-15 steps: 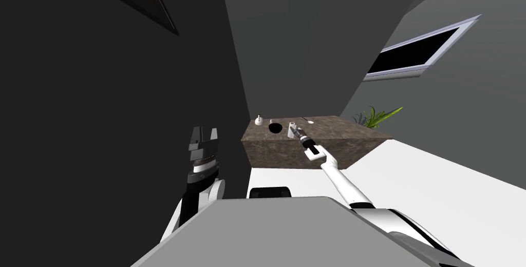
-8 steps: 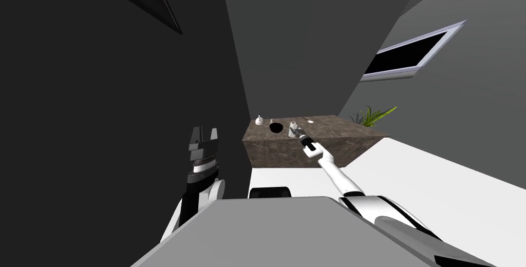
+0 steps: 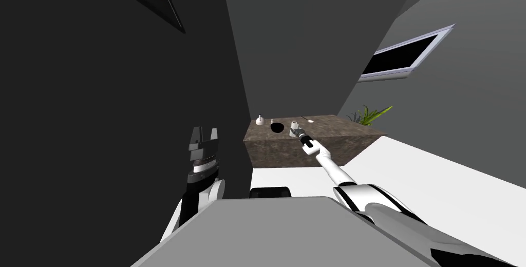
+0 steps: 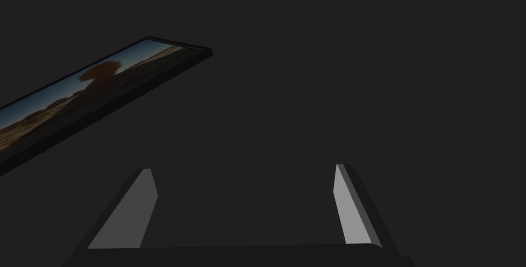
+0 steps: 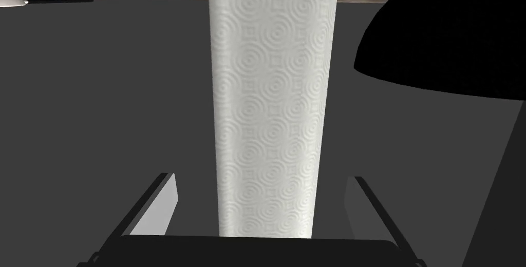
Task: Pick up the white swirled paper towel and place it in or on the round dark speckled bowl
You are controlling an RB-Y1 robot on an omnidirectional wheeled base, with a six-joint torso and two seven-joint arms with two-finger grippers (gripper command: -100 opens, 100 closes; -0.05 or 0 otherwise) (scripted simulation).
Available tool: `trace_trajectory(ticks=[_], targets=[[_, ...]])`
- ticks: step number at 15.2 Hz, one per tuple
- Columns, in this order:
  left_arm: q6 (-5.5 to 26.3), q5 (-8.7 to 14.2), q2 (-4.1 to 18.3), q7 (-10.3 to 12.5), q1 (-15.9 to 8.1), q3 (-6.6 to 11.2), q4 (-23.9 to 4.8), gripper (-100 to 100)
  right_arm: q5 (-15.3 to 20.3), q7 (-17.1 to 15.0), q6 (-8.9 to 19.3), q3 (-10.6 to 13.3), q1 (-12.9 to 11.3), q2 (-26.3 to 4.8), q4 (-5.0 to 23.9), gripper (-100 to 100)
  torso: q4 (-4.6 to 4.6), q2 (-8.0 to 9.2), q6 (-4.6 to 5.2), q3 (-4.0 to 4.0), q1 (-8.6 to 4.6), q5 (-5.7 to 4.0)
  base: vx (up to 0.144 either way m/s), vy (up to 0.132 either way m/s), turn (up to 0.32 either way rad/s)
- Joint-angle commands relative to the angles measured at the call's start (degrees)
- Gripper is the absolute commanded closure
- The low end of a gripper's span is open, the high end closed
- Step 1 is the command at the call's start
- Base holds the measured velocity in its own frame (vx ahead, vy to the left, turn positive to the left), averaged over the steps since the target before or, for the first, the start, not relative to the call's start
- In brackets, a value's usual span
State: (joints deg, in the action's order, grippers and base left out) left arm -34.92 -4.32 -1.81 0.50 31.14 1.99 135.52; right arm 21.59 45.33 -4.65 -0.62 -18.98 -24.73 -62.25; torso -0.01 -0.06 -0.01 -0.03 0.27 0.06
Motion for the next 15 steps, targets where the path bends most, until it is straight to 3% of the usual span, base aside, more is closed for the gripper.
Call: trace_trajectory(ticks=[1,5,6,11,15], targets=[[0.0,0.0,0.0,0.0,0.0,0.00,0.0,0,0.8,1.6,0.8,0.0,-1.5,0.0,2.2,-100,0.00,0.00,0.00,0.00,0.00,0.00,-0.004,0.060,-0.027],[0.0,0.0,0.0,0.0,0.0,0.00,0.0,0,1.1,2.0,1.1,0.0,-1.9,0.1,2.7,-100,0.00,0.01,0.00,0.00,-0.06,-0.01,0.000,0.039,-0.010],[0.0,0.0,0.0,0.0,0.0,0.00,0.0,0,1.1,2.0,1.1,0.0,-1.9,0.1,2.7,100,0.00,0.01,0.01,0.01,-0.13,-0.03,0.000,0.006,0.000],[0.0,0.0,0.0,0.0,0.0,0.00,0.0,0,1.1,2.0,1.0,0.0,-1.9,0.1,2.7,100,-0.02,-0.02,0.04,-0.02,-0.21,-0.06,0.000,0.000,-0.001],[0.0,0.0,0.0,0.0,0.0,0.01,0.0,0,2.3,0.6,2.8,-0.2,-5.9,-0.8,4.4,100,0.10,0.39,0.09,0.23,-0.71,-0.11,-0.108,-0.118,0.099]])
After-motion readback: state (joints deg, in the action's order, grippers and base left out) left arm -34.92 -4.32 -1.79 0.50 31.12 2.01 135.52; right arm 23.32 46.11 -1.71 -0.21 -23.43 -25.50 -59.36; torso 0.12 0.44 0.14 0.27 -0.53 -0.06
